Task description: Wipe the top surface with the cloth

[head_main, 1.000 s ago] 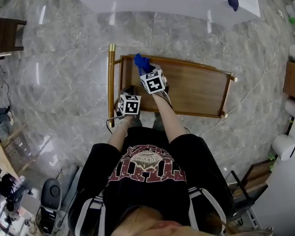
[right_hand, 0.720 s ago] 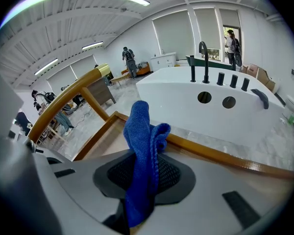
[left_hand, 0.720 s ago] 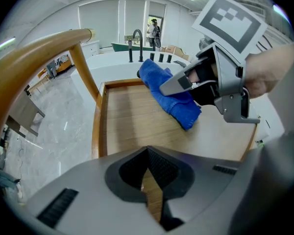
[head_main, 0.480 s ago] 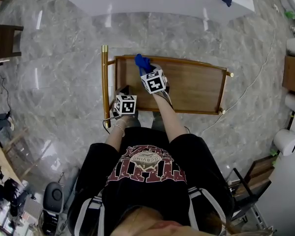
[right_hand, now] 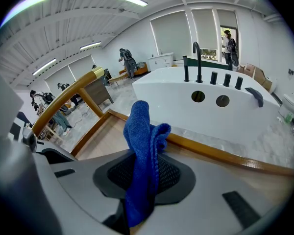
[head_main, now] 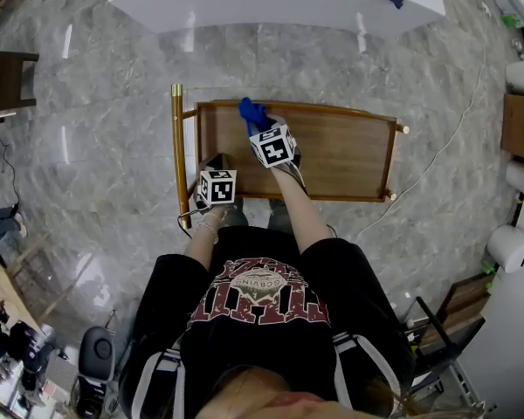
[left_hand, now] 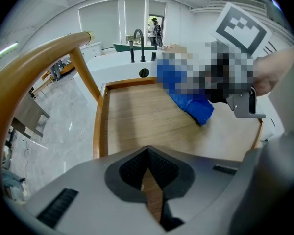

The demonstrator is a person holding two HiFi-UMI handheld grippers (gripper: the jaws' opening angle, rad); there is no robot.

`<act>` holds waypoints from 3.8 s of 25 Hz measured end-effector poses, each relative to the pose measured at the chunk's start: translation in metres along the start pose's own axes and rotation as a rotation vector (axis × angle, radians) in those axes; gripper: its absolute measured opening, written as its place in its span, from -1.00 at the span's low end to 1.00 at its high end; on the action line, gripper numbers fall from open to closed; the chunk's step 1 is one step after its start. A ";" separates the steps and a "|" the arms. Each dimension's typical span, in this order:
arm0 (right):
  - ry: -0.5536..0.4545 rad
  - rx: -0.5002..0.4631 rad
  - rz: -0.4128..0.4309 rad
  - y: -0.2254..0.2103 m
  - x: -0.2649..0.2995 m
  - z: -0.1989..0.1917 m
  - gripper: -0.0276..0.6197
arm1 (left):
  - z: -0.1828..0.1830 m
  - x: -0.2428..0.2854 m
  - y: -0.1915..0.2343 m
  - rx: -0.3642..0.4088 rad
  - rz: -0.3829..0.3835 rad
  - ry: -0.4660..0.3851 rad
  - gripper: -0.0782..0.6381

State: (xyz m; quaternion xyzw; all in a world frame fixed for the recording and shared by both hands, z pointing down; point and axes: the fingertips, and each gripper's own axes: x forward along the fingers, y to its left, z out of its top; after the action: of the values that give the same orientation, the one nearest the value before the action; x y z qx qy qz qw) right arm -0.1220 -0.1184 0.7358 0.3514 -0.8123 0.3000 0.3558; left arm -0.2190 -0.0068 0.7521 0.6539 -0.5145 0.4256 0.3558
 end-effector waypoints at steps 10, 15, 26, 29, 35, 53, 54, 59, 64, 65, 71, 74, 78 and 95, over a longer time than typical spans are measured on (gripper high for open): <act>0.008 0.004 -0.005 -0.009 -0.008 -0.005 -0.63 | -0.001 0.000 0.000 0.004 0.025 0.019 -0.64; 0.011 -0.002 -0.011 -0.018 -0.013 -0.009 -0.63 | -0.001 0.000 -0.001 0.001 0.038 0.019 -0.64; 0.022 -0.014 -0.019 -0.036 -0.025 -0.017 -0.63 | -0.001 0.001 -0.001 0.023 0.051 0.038 -0.64; 0.032 -0.013 -0.022 -0.041 -0.028 -0.021 -0.63 | -0.001 0.002 -0.002 0.039 0.052 0.043 -0.64; 0.052 -0.006 -0.037 -0.055 -0.038 -0.030 -0.63 | -0.003 0.002 -0.003 0.068 0.063 0.073 -0.64; 0.086 0.025 -0.082 -0.103 -0.067 -0.050 -0.62 | -0.002 0.001 -0.005 0.095 0.076 0.082 -0.64; 0.090 0.021 -0.085 -0.105 -0.069 -0.051 -0.62 | -0.002 0.001 -0.005 0.097 0.077 0.081 -0.64; 0.080 0.021 -0.106 -0.114 -0.072 -0.055 -0.62 | -0.003 0.001 -0.005 0.101 0.077 0.083 -0.64; 0.077 0.034 -0.112 -0.113 -0.073 -0.056 -0.62 | -0.003 0.000 -0.006 0.123 0.054 0.089 -0.64; 0.077 0.034 -0.115 -0.112 -0.075 -0.055 -0.62 | -0.004 -0.001 -0.006 0.125 0.050 0.090 -0.64; 0.061 0.041 -0.137 -0.116 -0.071 -0.055 -0.62 | -0.001 -0.001 -0.006 0.098 0.034 0.074 -0.64; 0.058 0.041 -0.152 -0.116 -0.073 -0.055 -0.62 | -0.001 -0.001 -0.007 0.102 0.022 0.059 -0.64; 0.065 0.051 -0.138 -0.114 -0.070 -0.055 -0.62 | -0.002 -0.001 -0.005 0.103 0.011 0.039 -0.64; 0.019 0.074 -0.160 -0.117 -0.074 -0.058 -0.62 | -0.001 -0.002 -0.007 0.033 0.011 0.011 -0.64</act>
State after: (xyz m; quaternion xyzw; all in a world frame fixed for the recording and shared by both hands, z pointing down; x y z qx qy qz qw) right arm 0.0276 -0.1162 0.7382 0.4254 -0.7665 0.3039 0.3730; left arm -0.2131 -0.0032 0.7504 0.6544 -0.5092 0.4396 0.3452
